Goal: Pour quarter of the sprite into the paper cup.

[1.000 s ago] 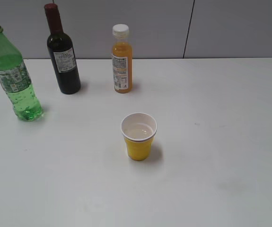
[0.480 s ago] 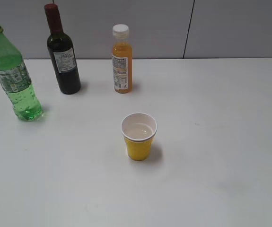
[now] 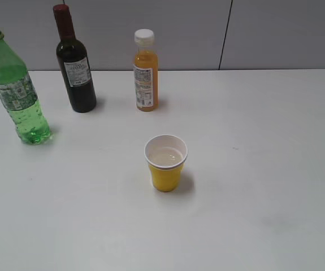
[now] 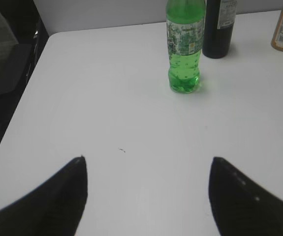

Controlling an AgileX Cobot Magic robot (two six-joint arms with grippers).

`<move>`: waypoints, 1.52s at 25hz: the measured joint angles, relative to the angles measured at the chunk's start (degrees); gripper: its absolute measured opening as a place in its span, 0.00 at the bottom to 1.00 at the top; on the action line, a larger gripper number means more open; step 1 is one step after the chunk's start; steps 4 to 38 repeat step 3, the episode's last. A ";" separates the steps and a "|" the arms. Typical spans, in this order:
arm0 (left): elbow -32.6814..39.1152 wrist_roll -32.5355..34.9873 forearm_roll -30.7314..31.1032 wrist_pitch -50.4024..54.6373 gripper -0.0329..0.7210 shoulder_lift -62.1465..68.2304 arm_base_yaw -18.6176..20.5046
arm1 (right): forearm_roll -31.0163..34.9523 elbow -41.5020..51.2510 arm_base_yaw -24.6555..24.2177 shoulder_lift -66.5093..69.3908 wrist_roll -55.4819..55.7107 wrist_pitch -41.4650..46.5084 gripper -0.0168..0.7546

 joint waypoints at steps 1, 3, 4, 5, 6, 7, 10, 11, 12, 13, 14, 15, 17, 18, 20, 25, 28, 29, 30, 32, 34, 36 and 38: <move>0.00 0.00 0.00 0.00 0.82 0.00 0.00 | 0.00 0.00 0.00 0.00 0.00 0.00 0.79; 0.00 0.00 0.00 0.00 0.82 0.00 0.00 | 0.00 0.00 0.00 0.00 0.00 0.00 0.79; 0.00 0.00 0.00 0.00 0.82 0.00 0.00 | 0.00 0.00 0.00 0.00 0.00 0.00 0.79; 0.00 0.00 0.00 0.00 0.82 0.00 0.00 | 0.00 0.00 0.00 0.00 0.00 0.00 0.79; 0.00 0.00 0.00 0.00 0.82 0.00 0.00 | 0.00 0.00 0.00 0.00 0.00 0.00 0.79; 0.00 0.00 0.00 0.00 0.82 0.00 0.00 | 0.00 0.00 0.00 0.00 0.00 0.00 0.79; 0.00 0.00 0.00 0.00 0.82 0.00 0.00 | 0.00 0.00 0.00 0.00 0.00 0.00 0.79; 0.00 0.00 0.00 0.00 0.82 0.00 0.00 | 0.00 0.00 0.00 0.00 0.00 0.00 0.79; 0.00 0.00 0.00 0.00 0.82 0.00 0.00 | 0.00 0.00 0.00 0.00 0.00 0.00 0.79; 0.00 0.00 0.00 0.00 0.82 0.00 0.00 | 0.00 0.00 0.00 0.00 0.00 0.00 0.79; 0.00 0.00 0.00 0.00 0.82 0.00 0.00 | 0.00 0.00 0.00 0.00 0.00 0.00 0.79; 0.00 0.00 0.00 0.00 0.82 0.00 0.00 | 0.00 0.00 0.00 0.00 0.00 0.00 0.79; 0.00 0.00 0.00 0.00 0.82 0.00 0.00 | 0.00 0.00 0.00 0.00 0.00 0.00 0.79; 0.00 0.00 0.00 0.00 0.82 0.00 0.00 | 0.00 0.00 0.00 0.00 0.00 0.00 0.79; 0.00 0.00 0.00 0.00 0.82 0.00 0.00 | 0.00 0.00 0.00 0.00 0.00 0.00 0.79; 0.00 0.00 0.00 0.00 0.82 0.00 0.00 | 0.00 0.00 0.00 0.00 0.00 0.00 0.79; 0.00 0.00 0.00 0.00 0.82 0.00 0.00 | 0.00 0.00 0.00 0.00 0.00 0.00 0.79; 0.00 0.00 0.00 0.00 0.82 0.00 0.00 | 0.00 0.00 0.00 0.00 0.00 0.00 0.79; 0.00 0.00 0.00 0.00 0.82 0.00 0.00 | 0.00 0.00 0.00 0.00 0.00 0.00 0.79; 0.00 0.00 0.00 0.00 0.82 0.00 0.00 | 0.00 0.00 0.00 0.00 0.00 0.00 0.79; 0.00 0.00 0.00 0.00 0.82 0.00 0.00 | 0.00 0.00 0.00 0.00 0.00 0.00 0.79; 0.00 0.00 0.00 0.00 0.82 0.00 0.00 | 0.00 0.00 0.00 0.00 0.00 0.00 0.79; 0.00 0.00 0.00 0.00 0.82 0.00 0.00 | 0.00 0.00 0.00 0.00 0.00 0.00 0.79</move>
